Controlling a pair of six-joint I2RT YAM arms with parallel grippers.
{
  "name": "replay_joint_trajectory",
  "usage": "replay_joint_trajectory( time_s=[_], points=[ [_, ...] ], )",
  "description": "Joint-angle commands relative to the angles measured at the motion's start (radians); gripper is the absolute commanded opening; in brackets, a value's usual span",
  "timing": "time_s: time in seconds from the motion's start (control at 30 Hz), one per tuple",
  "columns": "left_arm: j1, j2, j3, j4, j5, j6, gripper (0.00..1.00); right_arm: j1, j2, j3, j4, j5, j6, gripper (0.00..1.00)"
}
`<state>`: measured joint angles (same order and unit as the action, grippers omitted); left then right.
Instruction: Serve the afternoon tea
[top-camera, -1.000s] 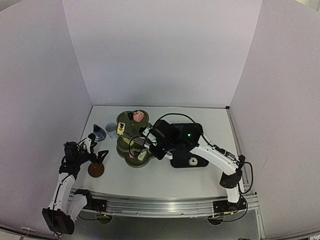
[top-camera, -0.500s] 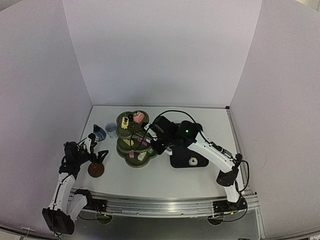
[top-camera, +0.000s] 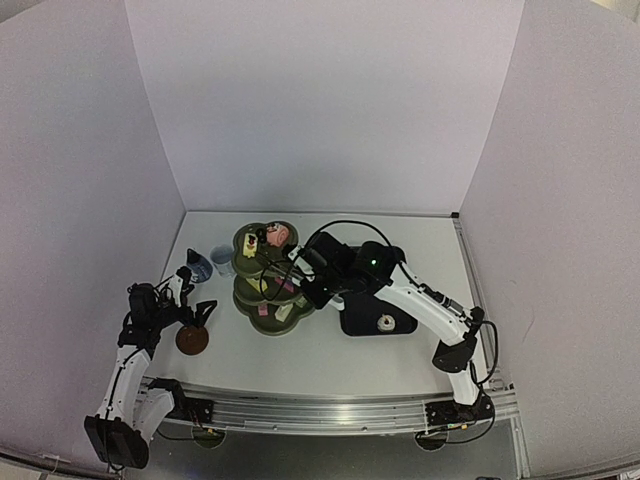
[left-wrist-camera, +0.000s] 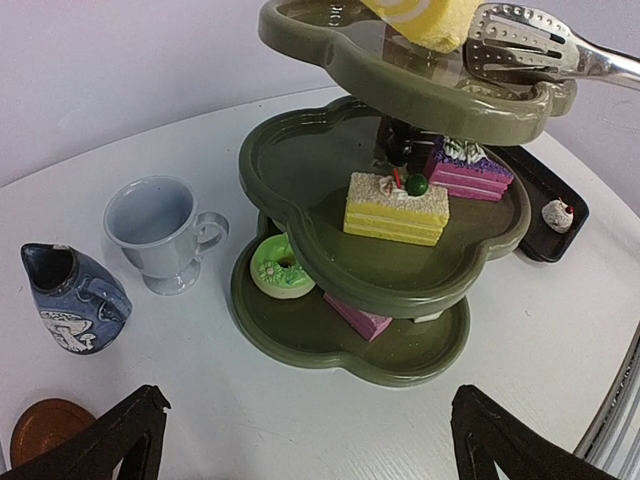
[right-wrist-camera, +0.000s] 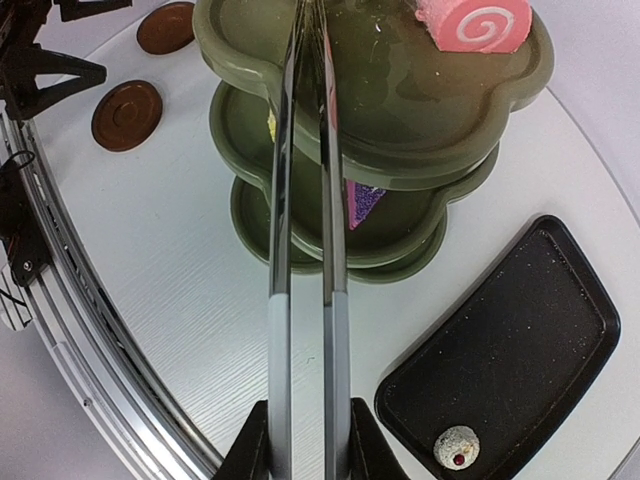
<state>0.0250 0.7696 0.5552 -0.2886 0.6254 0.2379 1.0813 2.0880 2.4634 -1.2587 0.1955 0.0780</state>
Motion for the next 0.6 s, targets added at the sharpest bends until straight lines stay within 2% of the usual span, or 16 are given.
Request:
replay_joint_trajectory(
  time_s=[0.0, 0.2, 0.57],
  points=[
    [-0.004, 0.004, 0.012, 0.018, 0.001, 0.014, 1.00, -0.002, -0.023, 0.044, 0.003, 0.008, -0.004, 0.21],
    [-0.004, 0.004, 0.012, 0.016, -0.001, 0.019, 1.00, -0.003, -0.038, 0.036, 0.002, 0.015, -0.003, 0.27],
    [-0.004, 0.014, 0.021, 0.018, 0.001, 0.022, 1.00, -0.002, -0.131, 0.012, 0.024, -0.033, 0.014, 0.27]
  ],
)
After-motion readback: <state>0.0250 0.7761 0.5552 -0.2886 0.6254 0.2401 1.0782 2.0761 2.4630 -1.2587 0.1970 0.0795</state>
